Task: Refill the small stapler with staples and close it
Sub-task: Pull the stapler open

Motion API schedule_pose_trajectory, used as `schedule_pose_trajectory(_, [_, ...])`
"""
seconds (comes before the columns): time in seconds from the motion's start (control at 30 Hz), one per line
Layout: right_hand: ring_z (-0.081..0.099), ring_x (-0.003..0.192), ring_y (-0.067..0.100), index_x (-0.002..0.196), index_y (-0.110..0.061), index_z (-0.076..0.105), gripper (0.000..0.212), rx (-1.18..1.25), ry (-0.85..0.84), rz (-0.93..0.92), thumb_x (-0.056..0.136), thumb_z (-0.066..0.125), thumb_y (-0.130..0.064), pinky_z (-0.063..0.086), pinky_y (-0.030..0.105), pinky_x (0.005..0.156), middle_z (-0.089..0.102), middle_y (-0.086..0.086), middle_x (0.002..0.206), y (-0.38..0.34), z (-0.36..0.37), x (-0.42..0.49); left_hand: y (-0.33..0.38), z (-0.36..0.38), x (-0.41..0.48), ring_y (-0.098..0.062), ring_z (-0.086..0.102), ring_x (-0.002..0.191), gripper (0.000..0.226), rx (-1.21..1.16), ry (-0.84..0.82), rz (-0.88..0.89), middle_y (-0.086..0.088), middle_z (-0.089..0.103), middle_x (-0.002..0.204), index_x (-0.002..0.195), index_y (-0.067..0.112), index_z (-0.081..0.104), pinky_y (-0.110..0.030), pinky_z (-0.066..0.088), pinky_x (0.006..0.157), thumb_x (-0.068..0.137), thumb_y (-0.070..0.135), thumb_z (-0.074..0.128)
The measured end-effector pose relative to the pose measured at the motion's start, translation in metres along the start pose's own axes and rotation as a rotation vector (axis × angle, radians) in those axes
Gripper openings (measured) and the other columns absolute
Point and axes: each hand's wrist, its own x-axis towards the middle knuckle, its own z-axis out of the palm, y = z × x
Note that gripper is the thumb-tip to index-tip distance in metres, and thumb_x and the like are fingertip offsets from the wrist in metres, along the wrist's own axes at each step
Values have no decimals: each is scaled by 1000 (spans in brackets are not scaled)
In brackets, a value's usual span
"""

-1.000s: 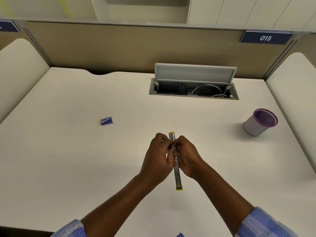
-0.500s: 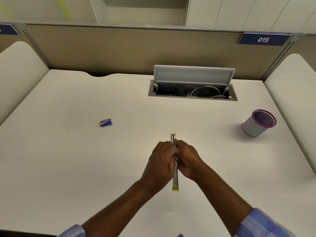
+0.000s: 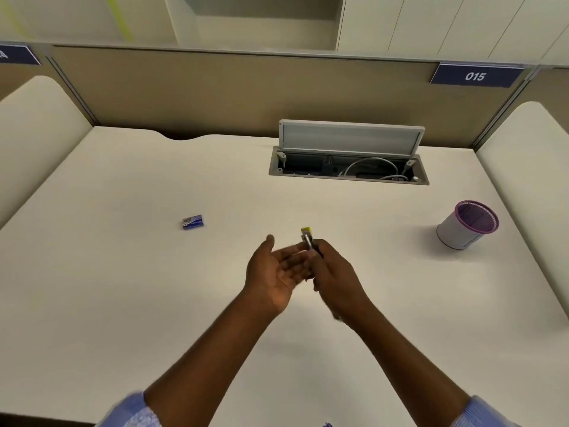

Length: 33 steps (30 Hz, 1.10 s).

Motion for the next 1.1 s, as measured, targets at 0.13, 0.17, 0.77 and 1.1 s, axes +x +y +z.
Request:
schedule_pose_trajectory(0.13, [57,89,22,136,-17,58,34,-398,-28,-308,104,46,-12,52,37,76,56,5,99,0,3,-6,1,-4,3,-23,66,63,53,-137,-88,-99,-16,70,83,99,-4,66,-34,56,67,105,41,37])
schedule_pose_trajectory(0.17, [57,89,23,139,-18,57,38,-458,-13,-328,103,48,-11,52,37,75,55,6,99,1,2,-6,-1,-4,3,-22,65,60,52,-157,-95,-97,-16,70,82,106,-4,65,-34,55,68,106,39,37])
schedule_pose_trajectory(0.77, [61,69,7,117,-27,68,23,-55,1,-10,104,51,-19,53,24,62,70,-5,88,7,-6,0,-5,-10,-5,-33,72,84,53,-73,-50,-80,-25,73,92,107,-8,66,-44,58,80,105,38,40])
schedule_pose_trajectory(1.1, [72,73,22,114,-5,68,28,673,-24,481,106,46,-21,60,34,66,77,10,88,23,-13,2,-12,-34,-6,-39,68,99,53,-23,2,-93,-29,69,107,106,-9,66,-44,55,85,105,38,40])
